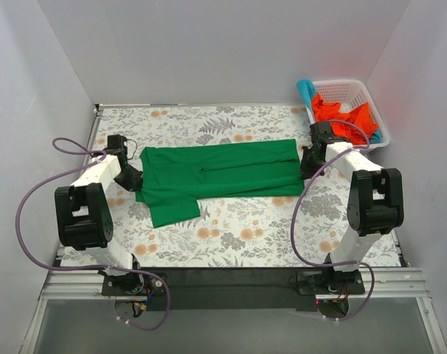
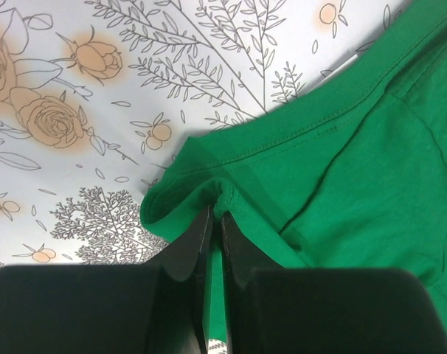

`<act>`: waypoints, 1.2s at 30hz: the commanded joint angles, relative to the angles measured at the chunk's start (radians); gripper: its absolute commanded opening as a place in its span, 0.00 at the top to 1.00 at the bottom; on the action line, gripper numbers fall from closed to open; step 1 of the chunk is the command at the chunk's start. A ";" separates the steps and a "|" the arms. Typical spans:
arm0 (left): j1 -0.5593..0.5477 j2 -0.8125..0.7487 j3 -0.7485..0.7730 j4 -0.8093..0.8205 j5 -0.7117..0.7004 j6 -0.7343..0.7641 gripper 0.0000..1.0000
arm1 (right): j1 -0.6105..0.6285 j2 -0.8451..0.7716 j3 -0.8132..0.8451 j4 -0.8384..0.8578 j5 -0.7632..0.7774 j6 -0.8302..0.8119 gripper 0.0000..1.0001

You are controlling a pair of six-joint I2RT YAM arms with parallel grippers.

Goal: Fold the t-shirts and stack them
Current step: Fold the tshirt

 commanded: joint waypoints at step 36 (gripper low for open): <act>0.008 0.069 0.073 0.131 0.033 0.031 1.00 | -0.041 0.122 0.039 0.128 0.038 0.004 0.99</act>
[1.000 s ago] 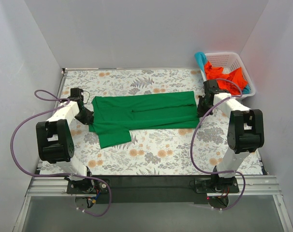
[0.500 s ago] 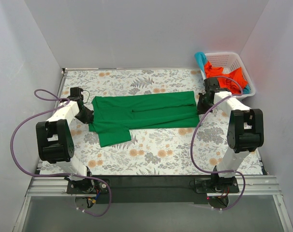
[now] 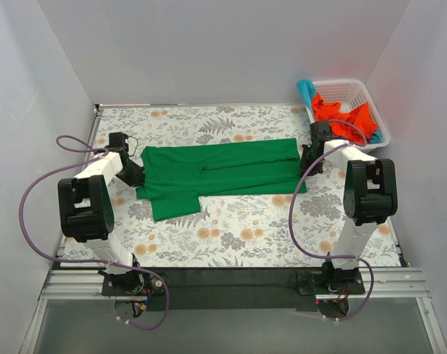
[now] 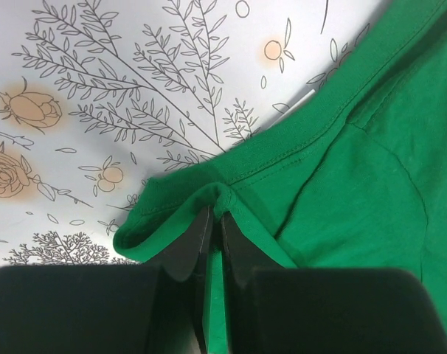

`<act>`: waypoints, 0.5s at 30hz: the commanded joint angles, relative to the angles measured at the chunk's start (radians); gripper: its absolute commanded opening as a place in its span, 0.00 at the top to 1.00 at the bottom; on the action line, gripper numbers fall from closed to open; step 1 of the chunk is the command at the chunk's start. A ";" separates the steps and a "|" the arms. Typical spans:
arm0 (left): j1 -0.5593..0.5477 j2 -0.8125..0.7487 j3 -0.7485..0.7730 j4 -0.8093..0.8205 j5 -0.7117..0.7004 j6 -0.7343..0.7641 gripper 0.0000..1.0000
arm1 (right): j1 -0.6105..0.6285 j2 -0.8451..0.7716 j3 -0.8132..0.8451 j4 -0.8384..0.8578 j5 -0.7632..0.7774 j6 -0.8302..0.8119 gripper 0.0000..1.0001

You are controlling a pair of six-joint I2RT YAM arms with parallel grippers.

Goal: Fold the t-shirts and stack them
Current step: Fold the tshirt

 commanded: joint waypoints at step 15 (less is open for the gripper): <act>-0.021 -0.030 0.135 0.017 -0.009 0.082 1.00 | -0.014 -0.034 -0.049 0.054 0.075 0.009 0.99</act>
